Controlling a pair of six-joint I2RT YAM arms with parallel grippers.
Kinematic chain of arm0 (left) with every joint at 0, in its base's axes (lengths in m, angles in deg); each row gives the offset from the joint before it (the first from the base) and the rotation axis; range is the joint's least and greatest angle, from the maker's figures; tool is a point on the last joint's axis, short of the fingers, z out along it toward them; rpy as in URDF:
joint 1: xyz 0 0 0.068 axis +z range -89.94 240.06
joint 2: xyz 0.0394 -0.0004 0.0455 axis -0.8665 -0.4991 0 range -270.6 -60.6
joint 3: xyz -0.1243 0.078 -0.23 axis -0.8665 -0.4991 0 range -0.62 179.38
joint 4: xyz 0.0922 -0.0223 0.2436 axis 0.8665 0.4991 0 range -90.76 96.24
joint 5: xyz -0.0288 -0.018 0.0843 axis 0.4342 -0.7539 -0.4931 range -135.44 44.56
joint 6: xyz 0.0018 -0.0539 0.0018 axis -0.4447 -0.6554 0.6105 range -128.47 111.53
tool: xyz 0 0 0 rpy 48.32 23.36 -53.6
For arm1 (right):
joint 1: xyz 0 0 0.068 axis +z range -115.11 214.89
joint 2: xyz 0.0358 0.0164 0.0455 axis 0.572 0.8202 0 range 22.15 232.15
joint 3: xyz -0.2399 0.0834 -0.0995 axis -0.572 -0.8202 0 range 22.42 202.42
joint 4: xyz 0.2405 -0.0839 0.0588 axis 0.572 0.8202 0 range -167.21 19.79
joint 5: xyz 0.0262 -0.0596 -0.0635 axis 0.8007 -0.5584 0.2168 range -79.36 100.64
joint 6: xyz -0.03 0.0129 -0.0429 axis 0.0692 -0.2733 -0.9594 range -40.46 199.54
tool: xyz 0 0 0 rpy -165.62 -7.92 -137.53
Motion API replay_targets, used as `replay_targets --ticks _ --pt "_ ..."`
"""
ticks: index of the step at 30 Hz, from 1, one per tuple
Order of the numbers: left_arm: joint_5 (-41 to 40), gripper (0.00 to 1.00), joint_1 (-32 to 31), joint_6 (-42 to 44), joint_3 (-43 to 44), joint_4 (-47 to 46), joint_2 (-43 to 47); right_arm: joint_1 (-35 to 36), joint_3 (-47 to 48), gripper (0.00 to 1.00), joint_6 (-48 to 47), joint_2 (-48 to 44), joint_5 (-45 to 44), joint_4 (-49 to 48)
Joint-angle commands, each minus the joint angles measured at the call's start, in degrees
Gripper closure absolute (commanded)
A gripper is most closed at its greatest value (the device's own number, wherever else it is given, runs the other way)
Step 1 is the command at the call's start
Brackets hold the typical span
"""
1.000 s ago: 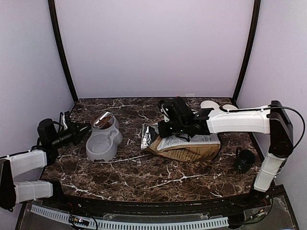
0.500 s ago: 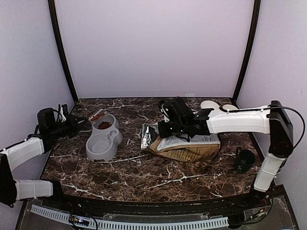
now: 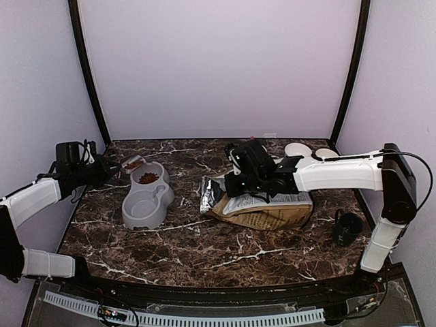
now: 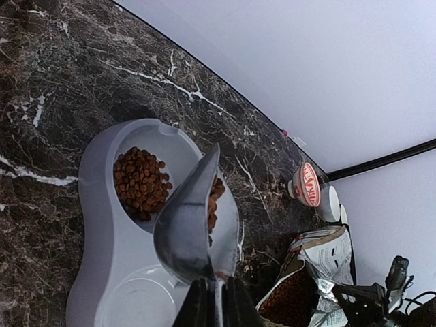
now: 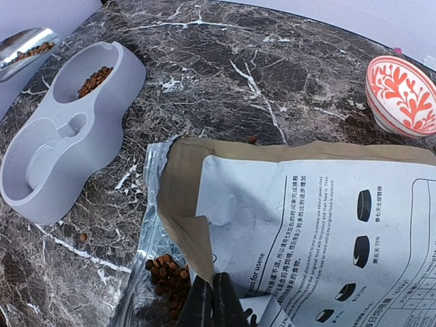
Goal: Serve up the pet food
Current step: Place the pet food in the pet food bowl.
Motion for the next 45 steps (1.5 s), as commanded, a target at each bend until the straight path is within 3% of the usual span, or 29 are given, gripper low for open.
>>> replay_targets --ticks 1,45 --pt "-1.72 1.0 0.37 3.57 3.33 3.7 0.19 -1.63 -1.13 1.0 -0.53 -1.83 -3.83 -2.4" --pt "-6.74 1.0 0.3 15.43 15.25 20.91 -6.23 -2.34 -4.42 1.0 -0.34 -2.93 -2.82 -4.75"
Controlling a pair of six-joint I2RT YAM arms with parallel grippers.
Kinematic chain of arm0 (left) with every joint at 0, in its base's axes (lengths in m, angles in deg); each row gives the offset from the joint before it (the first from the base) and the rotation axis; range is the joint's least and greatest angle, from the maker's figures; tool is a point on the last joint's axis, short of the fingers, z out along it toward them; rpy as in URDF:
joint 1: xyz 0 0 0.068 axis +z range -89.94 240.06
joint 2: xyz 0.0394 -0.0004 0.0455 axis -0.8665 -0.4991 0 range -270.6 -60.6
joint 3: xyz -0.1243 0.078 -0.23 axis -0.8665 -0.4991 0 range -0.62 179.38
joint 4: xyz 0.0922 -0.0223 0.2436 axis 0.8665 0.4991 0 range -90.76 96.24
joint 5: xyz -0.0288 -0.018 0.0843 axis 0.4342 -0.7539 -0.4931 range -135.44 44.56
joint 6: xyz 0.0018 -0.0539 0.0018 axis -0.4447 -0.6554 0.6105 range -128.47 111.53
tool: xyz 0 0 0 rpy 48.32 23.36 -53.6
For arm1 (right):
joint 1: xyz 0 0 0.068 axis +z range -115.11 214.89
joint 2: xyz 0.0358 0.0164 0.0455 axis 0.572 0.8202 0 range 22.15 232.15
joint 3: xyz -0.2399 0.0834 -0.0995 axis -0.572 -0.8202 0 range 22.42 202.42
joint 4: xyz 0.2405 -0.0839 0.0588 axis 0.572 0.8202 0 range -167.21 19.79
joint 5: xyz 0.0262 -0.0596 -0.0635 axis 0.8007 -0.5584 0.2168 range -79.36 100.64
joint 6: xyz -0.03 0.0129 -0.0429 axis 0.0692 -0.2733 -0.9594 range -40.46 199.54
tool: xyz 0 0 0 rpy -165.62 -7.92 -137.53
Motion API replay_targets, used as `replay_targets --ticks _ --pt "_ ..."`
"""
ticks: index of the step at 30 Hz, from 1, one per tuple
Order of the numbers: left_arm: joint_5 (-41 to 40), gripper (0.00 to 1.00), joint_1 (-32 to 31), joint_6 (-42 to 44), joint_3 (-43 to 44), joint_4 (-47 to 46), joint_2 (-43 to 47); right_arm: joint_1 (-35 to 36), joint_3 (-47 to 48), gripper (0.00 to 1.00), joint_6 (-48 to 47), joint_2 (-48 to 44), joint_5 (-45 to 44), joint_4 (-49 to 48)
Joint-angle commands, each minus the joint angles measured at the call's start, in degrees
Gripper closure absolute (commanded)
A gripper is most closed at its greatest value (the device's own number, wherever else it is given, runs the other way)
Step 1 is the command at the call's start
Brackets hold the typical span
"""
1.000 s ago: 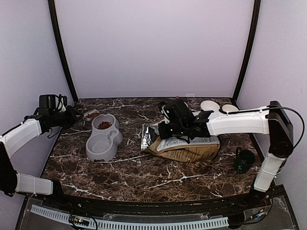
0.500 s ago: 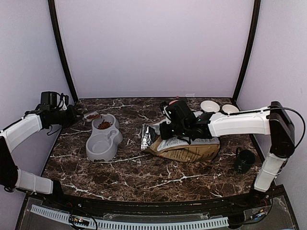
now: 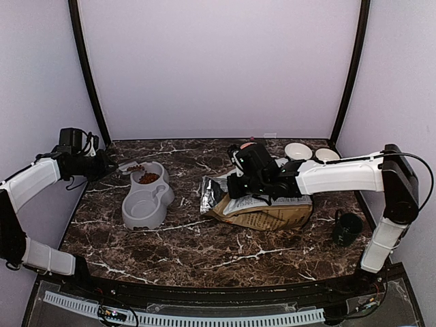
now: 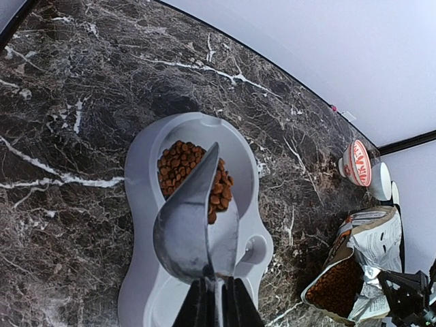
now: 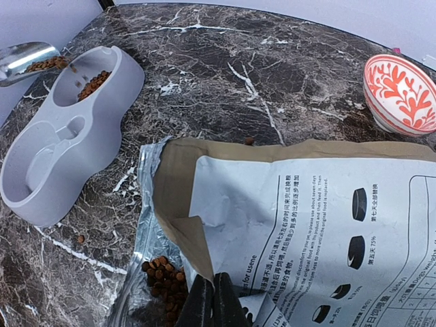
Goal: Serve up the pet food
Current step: Place the pet food in the pet food bowl, then collect the pet food from the pet food bag.
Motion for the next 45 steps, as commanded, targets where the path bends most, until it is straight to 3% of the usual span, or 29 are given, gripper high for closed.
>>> replay_targets --ticks 1,9,26,31,40,45 --pt "-1.34 1.0 0.29 2.31 2.47 2.09 0.06 -1.71 -0.64 1.0 -0.19 -1.95 -3.27 -0.35" --pt "-4.46 1.0 -0.89 4.9 4.85 5.62 -1.23 -1.73 -0.28 1.0 -0.15 -1.69 -3.06 -0.16" --pt "-15.0 1.0 -9.46 10.14 12.0 13.32 -4.12 -1.73 0.4 1.0 0.04 -1.9 -2.82 0.84" --pt "-10.72 1.0 -11.79 11.7 10.1 11.0 -1.61 -1.73 0.29 1.0 0.69 -1.73 -2.65 0.96" --pt "5.51 1.0 -15.88 13.27 6.1 5.88 4.37 -1.73 2.59 1.0 0.6 -0.61 -2.11 1.36" --pt "10.56 1.0 -20.97 12.78 3.38 3.74 5.03 -1.73 3.5 1.0 0.52 -0.1 -2.06 1.57"
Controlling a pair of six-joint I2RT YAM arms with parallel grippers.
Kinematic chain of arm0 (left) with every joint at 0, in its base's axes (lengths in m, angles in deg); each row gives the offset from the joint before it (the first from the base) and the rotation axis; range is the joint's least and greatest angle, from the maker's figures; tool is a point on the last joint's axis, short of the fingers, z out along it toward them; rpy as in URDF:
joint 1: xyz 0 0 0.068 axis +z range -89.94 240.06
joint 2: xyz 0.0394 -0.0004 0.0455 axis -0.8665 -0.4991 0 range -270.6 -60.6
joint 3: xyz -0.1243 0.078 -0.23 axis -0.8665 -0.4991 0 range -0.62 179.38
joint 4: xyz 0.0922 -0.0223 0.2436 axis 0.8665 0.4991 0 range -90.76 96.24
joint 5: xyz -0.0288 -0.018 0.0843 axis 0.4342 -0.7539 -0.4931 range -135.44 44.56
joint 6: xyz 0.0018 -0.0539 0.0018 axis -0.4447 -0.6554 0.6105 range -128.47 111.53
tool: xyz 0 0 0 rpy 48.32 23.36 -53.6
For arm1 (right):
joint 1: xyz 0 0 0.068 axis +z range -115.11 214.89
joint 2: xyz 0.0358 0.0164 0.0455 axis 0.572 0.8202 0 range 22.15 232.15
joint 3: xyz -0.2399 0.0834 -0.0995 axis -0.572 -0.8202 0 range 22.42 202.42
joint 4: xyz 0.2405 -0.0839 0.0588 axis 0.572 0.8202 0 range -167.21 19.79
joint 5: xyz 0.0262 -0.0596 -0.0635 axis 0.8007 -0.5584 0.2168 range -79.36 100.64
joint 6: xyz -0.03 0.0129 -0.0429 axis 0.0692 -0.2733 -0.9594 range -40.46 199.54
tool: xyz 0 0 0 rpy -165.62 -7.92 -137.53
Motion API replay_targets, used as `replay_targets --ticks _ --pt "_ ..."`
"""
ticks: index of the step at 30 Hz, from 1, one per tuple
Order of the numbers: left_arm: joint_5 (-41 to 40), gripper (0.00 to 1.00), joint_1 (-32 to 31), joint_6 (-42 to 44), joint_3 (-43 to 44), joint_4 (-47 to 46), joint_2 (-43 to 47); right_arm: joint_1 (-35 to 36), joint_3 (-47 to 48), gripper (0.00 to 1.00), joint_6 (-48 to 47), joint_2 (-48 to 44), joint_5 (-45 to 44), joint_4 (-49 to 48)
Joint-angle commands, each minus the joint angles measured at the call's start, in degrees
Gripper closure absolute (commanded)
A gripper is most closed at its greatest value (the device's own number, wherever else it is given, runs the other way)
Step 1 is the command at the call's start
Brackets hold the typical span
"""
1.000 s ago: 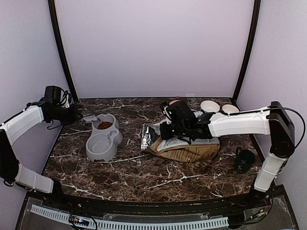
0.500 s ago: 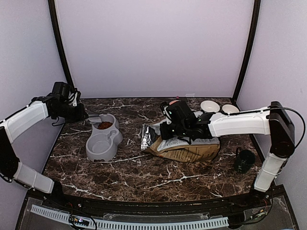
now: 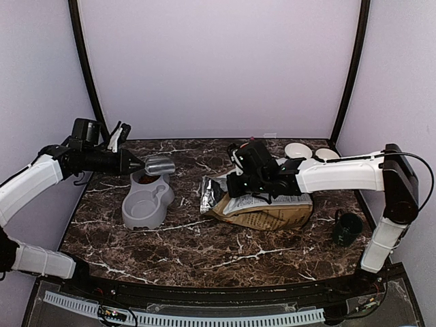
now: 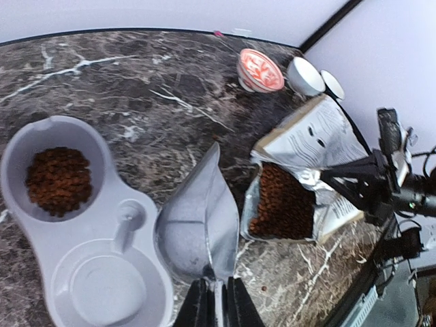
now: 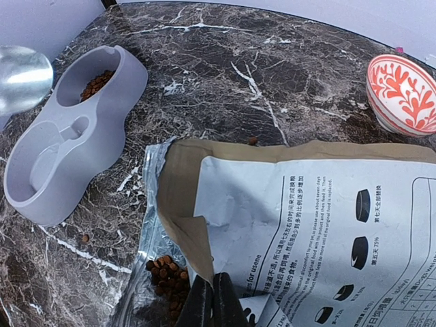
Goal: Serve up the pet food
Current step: Collect the pet food from the pet food bag.
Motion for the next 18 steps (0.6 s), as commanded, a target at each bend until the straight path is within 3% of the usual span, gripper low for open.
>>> replay_targets --ticks 1,8,18 --pt "7.65 1.0 -4.25 0.03 -2.87 -3.66 1.12 -1.57 2.45 1.0 0.15 -0.07 -3.07 0.13" --pt "10.17 1.0 -10.07 -3.17 -3.94 -8.94 -1.23 -1.57 2.43 1.0 -0.29 -0.8 -4.39 0.64" --pt "5.76 1.0 -16.73 -4.57 -4.41 -11.61 -5.83 -1.57 3.74 1.0 -0.6 -0.62 -4.51 1.86"
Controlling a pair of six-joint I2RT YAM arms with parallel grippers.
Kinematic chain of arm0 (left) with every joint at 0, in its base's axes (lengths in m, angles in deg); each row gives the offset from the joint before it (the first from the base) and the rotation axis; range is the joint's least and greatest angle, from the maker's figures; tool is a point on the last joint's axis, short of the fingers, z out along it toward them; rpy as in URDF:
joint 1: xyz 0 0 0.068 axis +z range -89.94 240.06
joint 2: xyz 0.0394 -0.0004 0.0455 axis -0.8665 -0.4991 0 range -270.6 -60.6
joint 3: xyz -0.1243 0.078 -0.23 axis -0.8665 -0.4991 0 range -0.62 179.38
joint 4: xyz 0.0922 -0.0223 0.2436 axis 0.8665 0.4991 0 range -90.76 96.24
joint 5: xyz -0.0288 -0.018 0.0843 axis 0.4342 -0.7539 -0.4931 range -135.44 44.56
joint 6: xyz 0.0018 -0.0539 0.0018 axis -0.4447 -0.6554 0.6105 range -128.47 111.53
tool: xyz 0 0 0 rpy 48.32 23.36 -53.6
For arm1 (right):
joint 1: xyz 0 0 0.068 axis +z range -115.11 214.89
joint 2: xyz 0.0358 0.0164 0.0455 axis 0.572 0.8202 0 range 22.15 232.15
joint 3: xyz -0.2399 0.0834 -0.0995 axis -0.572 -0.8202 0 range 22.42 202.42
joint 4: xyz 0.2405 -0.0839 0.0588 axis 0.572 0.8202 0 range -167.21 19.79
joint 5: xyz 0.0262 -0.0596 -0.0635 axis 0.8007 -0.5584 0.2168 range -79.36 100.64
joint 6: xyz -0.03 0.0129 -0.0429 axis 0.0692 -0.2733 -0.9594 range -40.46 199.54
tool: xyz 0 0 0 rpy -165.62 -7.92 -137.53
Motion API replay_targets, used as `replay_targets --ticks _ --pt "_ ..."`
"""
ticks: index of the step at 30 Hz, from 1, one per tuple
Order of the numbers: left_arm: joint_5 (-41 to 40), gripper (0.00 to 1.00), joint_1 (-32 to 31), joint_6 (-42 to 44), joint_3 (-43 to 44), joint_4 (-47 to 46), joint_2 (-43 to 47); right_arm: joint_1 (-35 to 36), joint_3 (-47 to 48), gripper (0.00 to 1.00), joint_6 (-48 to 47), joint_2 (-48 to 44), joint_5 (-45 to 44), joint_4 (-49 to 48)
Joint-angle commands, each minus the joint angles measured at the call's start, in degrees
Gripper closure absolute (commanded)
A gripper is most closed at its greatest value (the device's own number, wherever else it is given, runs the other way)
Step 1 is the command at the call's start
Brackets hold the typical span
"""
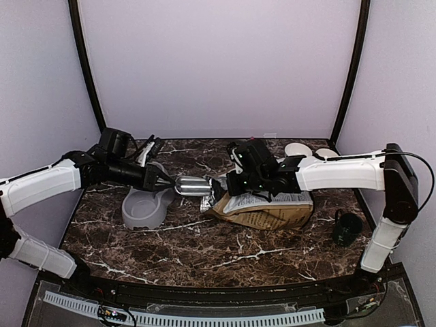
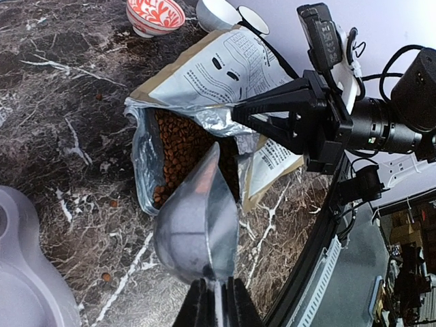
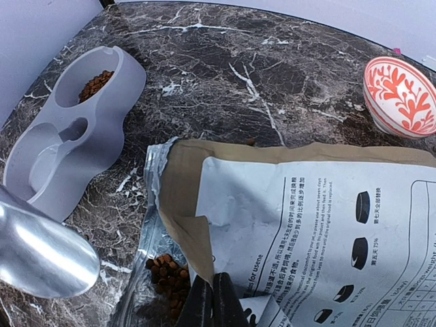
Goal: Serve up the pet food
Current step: Collect the pet food from the pet food bag.
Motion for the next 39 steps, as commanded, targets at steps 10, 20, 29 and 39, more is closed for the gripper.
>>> replay_targets --ticks 10,20,29,39 --pt "-10.61 1.0 -6.26 -7.18 -2.48 -11.56 -9.51 -1.57 2.8 1.0 0.34 -0.08 -2.97 -0.01" --pt "-15.2 1.0 -10.92 -6.35 1.81 -9.93 -17.3 -1.57 2.62 1.0 1.2 -0.09 -2.52 0.33" --pt "-15.28 1.0 -12.88 -6.76 4.77 -10.77 -23.24 -1.57 1.28 1.0 1.7 -0.3 -1.66 -0.72" --pt "-12.26 1.0 -13.28 -9.4 6.31 -15.84 -28.42 -1.57 -0.04 1.0 1.92 -0.59 -0.6 -2.22"
